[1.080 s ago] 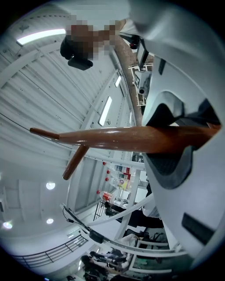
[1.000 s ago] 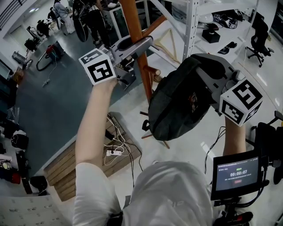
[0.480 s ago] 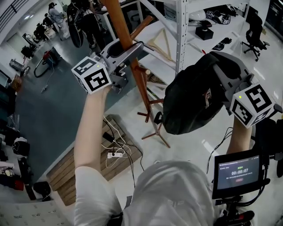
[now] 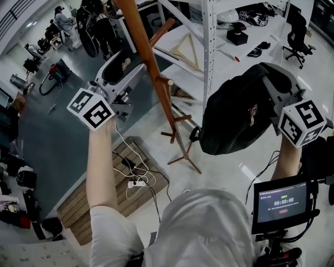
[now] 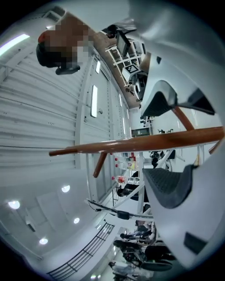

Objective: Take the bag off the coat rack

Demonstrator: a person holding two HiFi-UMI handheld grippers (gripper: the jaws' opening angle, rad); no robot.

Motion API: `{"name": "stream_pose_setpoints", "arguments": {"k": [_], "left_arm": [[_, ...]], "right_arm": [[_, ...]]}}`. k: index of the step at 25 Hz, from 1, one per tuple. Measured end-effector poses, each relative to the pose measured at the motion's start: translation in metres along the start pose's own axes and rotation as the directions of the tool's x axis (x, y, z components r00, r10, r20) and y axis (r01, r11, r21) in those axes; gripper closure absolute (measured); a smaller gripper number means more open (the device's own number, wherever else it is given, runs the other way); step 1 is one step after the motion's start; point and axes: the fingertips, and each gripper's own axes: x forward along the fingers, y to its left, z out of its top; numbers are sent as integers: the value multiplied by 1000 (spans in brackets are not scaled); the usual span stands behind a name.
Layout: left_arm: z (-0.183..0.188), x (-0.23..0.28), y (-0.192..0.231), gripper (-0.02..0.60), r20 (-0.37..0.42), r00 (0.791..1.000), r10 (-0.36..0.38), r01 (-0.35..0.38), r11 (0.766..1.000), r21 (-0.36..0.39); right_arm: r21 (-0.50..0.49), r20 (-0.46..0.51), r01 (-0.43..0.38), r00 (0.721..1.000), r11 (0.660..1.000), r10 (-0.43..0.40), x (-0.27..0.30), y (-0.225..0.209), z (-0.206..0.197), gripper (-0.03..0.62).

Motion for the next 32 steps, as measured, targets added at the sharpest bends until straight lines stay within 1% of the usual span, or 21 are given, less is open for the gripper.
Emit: {"name": "stream_pose_setpoints", "arguments": {"k": [2, 4, 7, 9, 12, 14, 17, 20, 23, 25, 28, 32], "left_arm": [[3, -18, -12, 225, 19, 1000, 18, -19, 999, 32], [1, -32, -27, 225, 19, 999, 29, -30, 996, 79], [-12, -46, -52, 225, -21, 999, 24, -21, 991, 134], [-21, -56, -67, 227, -42, 999, 21, -15, 990, 143], [-30, -68, -86, 227, -39, 999, 11, -7, 994, 110], [-39, -70, -99, 227, -39, 999, -10, 14, 996, 89], [-57, -61, -116, 227, -50, 998, -48, 51, 996, 73], [-80, -41, -125, 227, -68, 995, -76, 80, 995, 54], [-106, -19, -134, 227, -106, 990, -88, 94, 994, 59], [-120, -6, -148, 227, -123, 985, -117, 125, 990, 58], [-136, 11, -176, 227, -128, 974, -185, 189, 982, 14], [-150, 31, -207, 227, -138, 956, -259, 256, 966, -39]], "right_arm": [[12, -11, 14, 1000, 1000, -13, -4, -6, -6, 553], [25, -23, 30, 999, 999, -29, -7, -10, -12, 553], [41, -40, 60, 997, 997, -58, -18, -16, -20, 553], [51, -45, 81, 996, 995, -79, -29, -20, -23, 553], [58, -55, 117, 992, 991, -114, -51, -23, -23, 553], [61, -72, 154, 986, 986, -149, -69, -25, -27, 553], [60, -106, 209, 974, 976, -202, -90, -33, -41, 553], [40, -150, 256, 957, 966, -247, -104, -40, -62, 553], [28, -195, 303, 936, 953, -292, -118, -47, -83, 553], [24, -227, 341, 917, 940, -327, -136, -48, -96, 553], [22, -274, 400, 884, 916, -379, -172, -45, -113, 553], [30, -309, 448, 854, 893, -418, -206, -46, -126, 553]]}}
